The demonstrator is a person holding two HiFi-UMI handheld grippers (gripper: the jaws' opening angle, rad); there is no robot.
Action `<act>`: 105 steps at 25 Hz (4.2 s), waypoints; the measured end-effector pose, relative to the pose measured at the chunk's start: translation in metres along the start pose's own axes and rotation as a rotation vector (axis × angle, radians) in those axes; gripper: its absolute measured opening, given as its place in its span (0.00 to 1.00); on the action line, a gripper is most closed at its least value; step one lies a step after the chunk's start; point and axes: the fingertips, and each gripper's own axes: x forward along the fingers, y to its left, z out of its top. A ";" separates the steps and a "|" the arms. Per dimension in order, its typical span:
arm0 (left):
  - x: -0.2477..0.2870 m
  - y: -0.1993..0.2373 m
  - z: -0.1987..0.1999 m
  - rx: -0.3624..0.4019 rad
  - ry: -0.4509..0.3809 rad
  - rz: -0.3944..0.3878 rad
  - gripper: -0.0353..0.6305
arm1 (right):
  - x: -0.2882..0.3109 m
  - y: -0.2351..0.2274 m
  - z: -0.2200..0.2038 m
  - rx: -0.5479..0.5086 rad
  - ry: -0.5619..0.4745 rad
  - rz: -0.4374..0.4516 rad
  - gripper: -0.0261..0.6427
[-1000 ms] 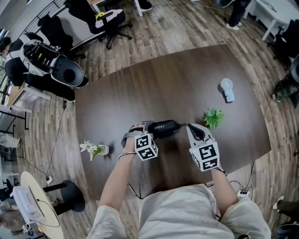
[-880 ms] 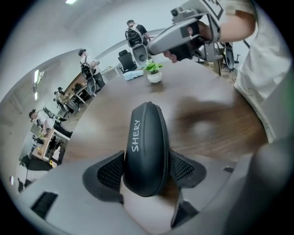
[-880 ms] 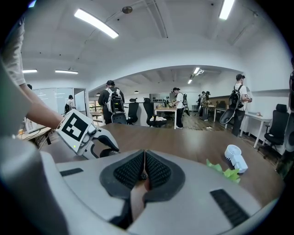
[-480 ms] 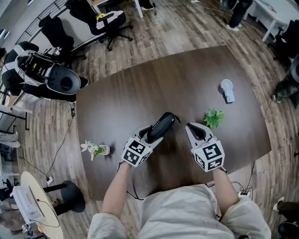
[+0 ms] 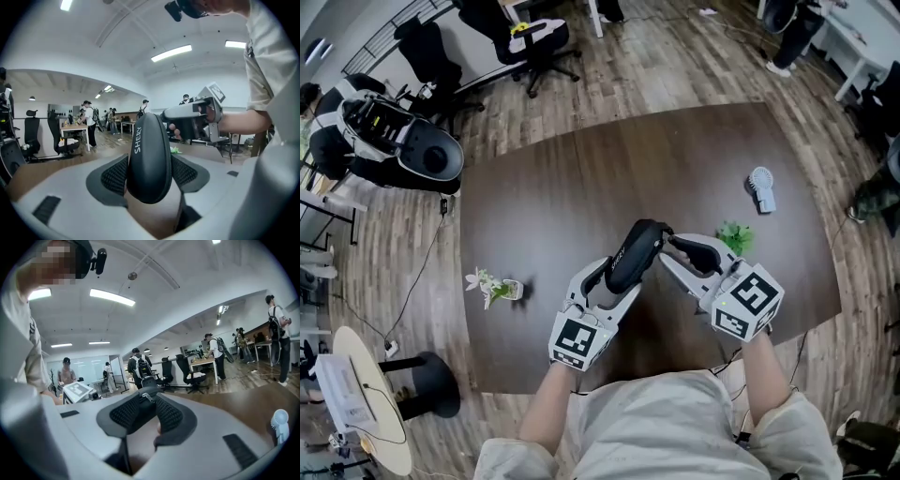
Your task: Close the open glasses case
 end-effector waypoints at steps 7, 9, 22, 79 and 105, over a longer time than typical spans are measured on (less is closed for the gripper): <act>-0.016 -0.006 0.029 -0.003 -0.145 0.027 0.48 | -0.002 0.017 0.021 0.009 -0.028 0.079 0.22; -0.016 -0.006 0.030 0.008 -0.149 0.024 0.48 | -0.002 0.020 0.023 0.005 -0.035 0.090 0.20; -0.017 -0.005 0.032 0.054 -0.148 0.042 0.48 | -0.009 0.024 0.028 -0.037 -0.054 0.058 0.09; 0.001 0.002 -0.009 0.184 0.173 0.122 0.43 | 0.008 0.053 -0.022 -0.684 0.355 -0.105 0.04; -0.073 -0.047 0.135 -0.183 -0.171 -0.749 0.76 | -0.052 0.121 0.106 -0.385 0.086 0.598 0.04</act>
